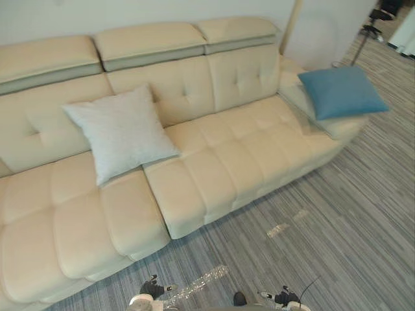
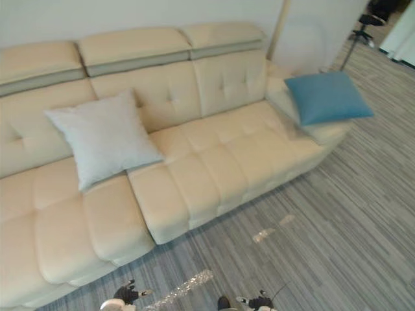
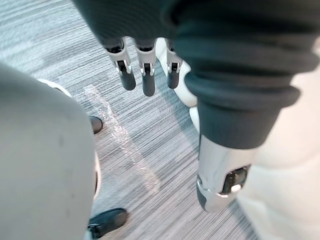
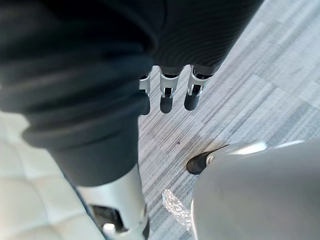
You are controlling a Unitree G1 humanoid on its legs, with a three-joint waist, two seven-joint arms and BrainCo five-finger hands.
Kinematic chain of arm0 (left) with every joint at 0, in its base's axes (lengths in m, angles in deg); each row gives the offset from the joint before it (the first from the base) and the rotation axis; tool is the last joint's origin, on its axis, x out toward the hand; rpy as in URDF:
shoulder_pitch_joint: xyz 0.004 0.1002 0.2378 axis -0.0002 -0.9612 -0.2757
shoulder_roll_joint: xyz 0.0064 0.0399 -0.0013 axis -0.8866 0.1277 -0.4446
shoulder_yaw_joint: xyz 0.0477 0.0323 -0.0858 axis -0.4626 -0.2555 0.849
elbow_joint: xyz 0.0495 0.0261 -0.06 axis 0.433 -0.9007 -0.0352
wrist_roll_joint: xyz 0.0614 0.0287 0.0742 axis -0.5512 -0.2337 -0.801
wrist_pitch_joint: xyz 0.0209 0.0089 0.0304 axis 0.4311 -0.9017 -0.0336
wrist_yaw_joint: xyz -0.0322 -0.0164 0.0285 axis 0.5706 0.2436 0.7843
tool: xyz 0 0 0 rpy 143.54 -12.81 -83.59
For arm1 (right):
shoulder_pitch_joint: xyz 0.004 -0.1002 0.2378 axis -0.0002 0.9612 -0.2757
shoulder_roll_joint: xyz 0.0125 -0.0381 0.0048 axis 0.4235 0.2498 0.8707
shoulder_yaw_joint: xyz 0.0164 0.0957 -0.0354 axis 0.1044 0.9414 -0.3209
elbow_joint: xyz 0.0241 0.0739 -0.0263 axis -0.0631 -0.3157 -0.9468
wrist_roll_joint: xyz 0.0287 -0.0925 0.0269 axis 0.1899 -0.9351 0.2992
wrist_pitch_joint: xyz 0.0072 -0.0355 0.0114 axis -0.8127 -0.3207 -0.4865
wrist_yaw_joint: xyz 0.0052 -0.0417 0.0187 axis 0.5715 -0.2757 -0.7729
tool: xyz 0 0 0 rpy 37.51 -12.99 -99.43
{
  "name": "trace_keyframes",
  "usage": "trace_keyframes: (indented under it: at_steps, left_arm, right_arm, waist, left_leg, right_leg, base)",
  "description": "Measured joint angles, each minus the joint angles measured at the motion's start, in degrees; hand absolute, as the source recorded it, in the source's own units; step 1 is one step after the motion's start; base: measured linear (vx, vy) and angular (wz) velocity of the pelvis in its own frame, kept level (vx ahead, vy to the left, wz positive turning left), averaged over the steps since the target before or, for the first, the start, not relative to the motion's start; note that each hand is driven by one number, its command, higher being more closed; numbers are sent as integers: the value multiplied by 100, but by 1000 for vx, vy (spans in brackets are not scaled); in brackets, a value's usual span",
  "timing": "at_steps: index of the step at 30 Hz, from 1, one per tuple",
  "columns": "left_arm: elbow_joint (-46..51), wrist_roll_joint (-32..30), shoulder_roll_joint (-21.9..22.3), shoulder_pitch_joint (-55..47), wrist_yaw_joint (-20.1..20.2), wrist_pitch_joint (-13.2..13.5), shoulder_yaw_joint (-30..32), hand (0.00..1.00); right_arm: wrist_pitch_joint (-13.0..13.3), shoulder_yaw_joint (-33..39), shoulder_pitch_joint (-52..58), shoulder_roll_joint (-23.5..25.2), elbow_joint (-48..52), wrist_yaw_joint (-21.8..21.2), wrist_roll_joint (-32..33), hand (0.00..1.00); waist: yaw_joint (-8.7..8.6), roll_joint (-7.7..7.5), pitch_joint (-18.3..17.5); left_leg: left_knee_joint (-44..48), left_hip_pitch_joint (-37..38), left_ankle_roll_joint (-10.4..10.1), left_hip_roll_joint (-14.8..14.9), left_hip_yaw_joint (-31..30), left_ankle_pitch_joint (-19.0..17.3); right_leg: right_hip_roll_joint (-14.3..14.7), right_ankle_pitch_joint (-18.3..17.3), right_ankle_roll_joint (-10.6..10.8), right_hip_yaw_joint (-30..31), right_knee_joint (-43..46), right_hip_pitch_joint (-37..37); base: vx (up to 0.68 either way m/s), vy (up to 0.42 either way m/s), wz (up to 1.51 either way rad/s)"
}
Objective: Pick up cushions and gather them together orderly.
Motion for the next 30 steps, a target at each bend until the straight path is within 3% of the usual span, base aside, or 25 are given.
trace_keyframes:
  at_steps: [2, 3, 4, 6, 7, 9, 10, 11, 12, 13, 14, 15, 19, 21, 23, 24, 25, 26, 27, 29, 30]
  left_arm:
    - [23, 1, 7, 77, -2, 0, 1, 0]
    - [83, 2, 53, 130, -3, 4, 4, 0]
    - [151, 2, 42, 152, -3, -3, -6, 0]
    - [183, 3, 1, 128, -1, 2, -16, 0]
    - [179, 2, 22, 127, -1, -5, -6, 0]
    - [198, 1, 169, 77, 3, -1, 48, 0]
    - [212, 1, 166, 60, 4, -1, 102, 0]
    - [315, 20, 216, 29, 15, 7, 307, 0]
    - [470, 20, 225, -36, 9, 37, 386, 0]
    - [505, 30, 228, -47, 3, 44, 407, 0]
    - [535, 67, 241, -52, 0, 53, 437, 0]
    - [567, 212, 293, -50, -23, 56, 481, 0]
    - [638, 388, 407, -61, -50, 139, 521, 0]
    - [649, 457, 451, -78, -45, 167, 521, 0]
    - [640, 462, 434, -97, -48, 170, 557, 0]
    - [628, 461, 428, -129, -41, 162, 584, 0]
    - [630, 457, 426, -148, -45, 161, 618, 0]
    - [619, 452, 398, -168, -55, 169, 613, 0]
    - [556, 448, 239, -134, -71, 155, 427, 0]
    - [489, 445, 184, -77, -129, 112, 278, 0]
    - [475, 440, 174, -80, -166, 74, 119, 0]
  right_arm:
    - [9, -18, 0, -7, 89, 6, -8, 0]
    - [13, -13, -19, -1, 153, 10, -8, 0]
    - [10, -9, -54, -13, 153, 13, -10, 0]
    - [13, -10, -26, -34, 103, 17, -20, 0]
    - [18, 2, -48, -57, 107, 22, -20, 0]
    - [63, -1, -38, -129, 268, 48, -16, 0]
    - [58, -6, -45, -134, 298, 49, -19, 0]
    - [53, -20, -59, -123, 329, 50, -22, 0]
    - [41, -40, -60, -46, 343, 71, -19, 0]
    - [39, -54, -63, -44, 343, 87, -18, 0]
    - [36, -69, -136, -38, 341, 99, -11, 0]
    - [35, -62, -166, -40, 317, 113, -3, 0]
    - [36, -65, -199, -56, 320, 161, 111, 0]
    - [51, -50, -229, -92, 348, 185, 119, 0]
    - [55, -43, -233, -84, 340, 214, 125, 0]
    - [55, -22, -165, -73, 351, 212, 142, 0]
    - [55, -22, -140, -70, 350, 213, 146, 0]
    - [57, -12, -17, -26, 350, 213, 151, 0]
    - [49, -3, 124, 16, 341, 205, 161, 0]
    - [62, 131, 184, 23, 363, 198, 217, 0]
    - [98, 217, 147, 20, 376, 197, 223, 0]
  waist:
    - [-4, 8, 53]
    - [0, 100, 138]
    - [-6, 95, 139]
    - [-2, 56, 155]
    - [1, 97, 179]
    - [6, 404, 290]
    - [36, 433, 319]
    - [81, 458, 381]
    - [121, 458, 403]
    - [160, 419, 426]
    - [193, 408, 433]
    - [207, 408, 438]
    - [341, 520, 502]
    - [376, 628, 460]
    - [420, 619, 431]
    - [421, 581, 278]
    - [422, 542, 248]
    - [394, 377, 176]
    - [324, 122, 116]
    - [295, 61, 134]
    - [263, 101, 144]
  left_leg:
    - [41, -59, 21, 91, 195, -12]
    - [132, -169, 48, 213, 446, -28]
    - [192, -177, 31, 276, 578, -38]
    - [433, -174, -78, 335, 631, -236]
    - [610, -198, -132, 458, 623, -365]
    - [1492, -303, -376, 1054, 699, -644]
    - [1893, -409, -377, 1185, 625, -665]
    - [2881, -767, -195, 1451, 312, -553]
    - [3937, -1260, 217, 1535, -260, -147]
    - [4196, -1406, 153, 1485, -488, -186]
    - [4385, -1578, -99, 1240, -840, -411]
    - [4225, -1721, -162, 950, -1079, -546]
    - [2572, -2034, -98, 433, -1425, -488]
    - [929, -2170, -270, 348, -1590, -22]
    - [840, -2174, -261, 321, -1629, 406]
    - [1138, -2238, -81, 145, -1596, 562]
    - [1184, -2238, -33, 89, -1556, 593]
    - [1261, -2185, 107, -125, -1391, 470]
    - [1296, -1958, 257, -483, -1118, 185]
    - [1334, -1671, 409, -650, -928, -17]
    - [1398, -1450, 510, -697, -844, -186]
  right_leg:
    - [14, 161, -74, -535, -85, -94]
    - [-52, -82, -321, -1247, 175, -227]
    - [-131, -585, -425, -1835, 925, -380]
    - [-94, -945, -340, -2061, 843, -182]
    - [21, -953, -332, -2045, 813, -156]
    - [453, -1058, -502, -1926, 785, -70]
    - [530, -1106, -557, -1873, 875, -79]
    - [676, -1220, -675, -1755, 1072, -78]
    - [800, -1315, -788, -1525, 1232, -8]
    - [821, -1344, -837, -1423, 1294, 3]
    - [846, -1385, -905, -1139, 1377, 32]
    - [863, -1391, -917, -847, 1369, 70]
    - [970, -1411, -939, -120, 1207, 216]
    - [1053, -1486, -818, 295, 1073, 220]
    - [1071, -1616, -768, 624, 1088, 253]
    - [944, -1828, -546, 905, 1198, 224]
    - [884, -1905, -478, 970, 1269, 193]
    - [675, -2125, -260, 1050, 1566, 149]
    - [366, -2400, 262, 976, 2820, -194]
    - [250, -2152, 609, 897, 3979, -559]
    - [140, -1824, 670, 641, 4713, -825]
  base:
    - [-130, -38, -69]
    - [-165, -126, -78]
    - [-150, -149, -59]
    - [-60, -171, -47]
    - [-59, -208, -52]
    - [-45, -169, -60]
    - [29, -164, -71]
    - [81, -178, -78]
    - [118, -182, -85]
    - [173, -111, -102]
    - [186, -40, -114]
    - [168, -16, -113]
    - [209, 103, -114]
    - [284, 201, -96]
    - [338, 266, -99]
    - [494, 394, -97]
    - [441, 343, -75]
    - [439, 278, -34]
    - [534, 297, -33]
    - [482, 241, -29]
    - [439, 173, -36]
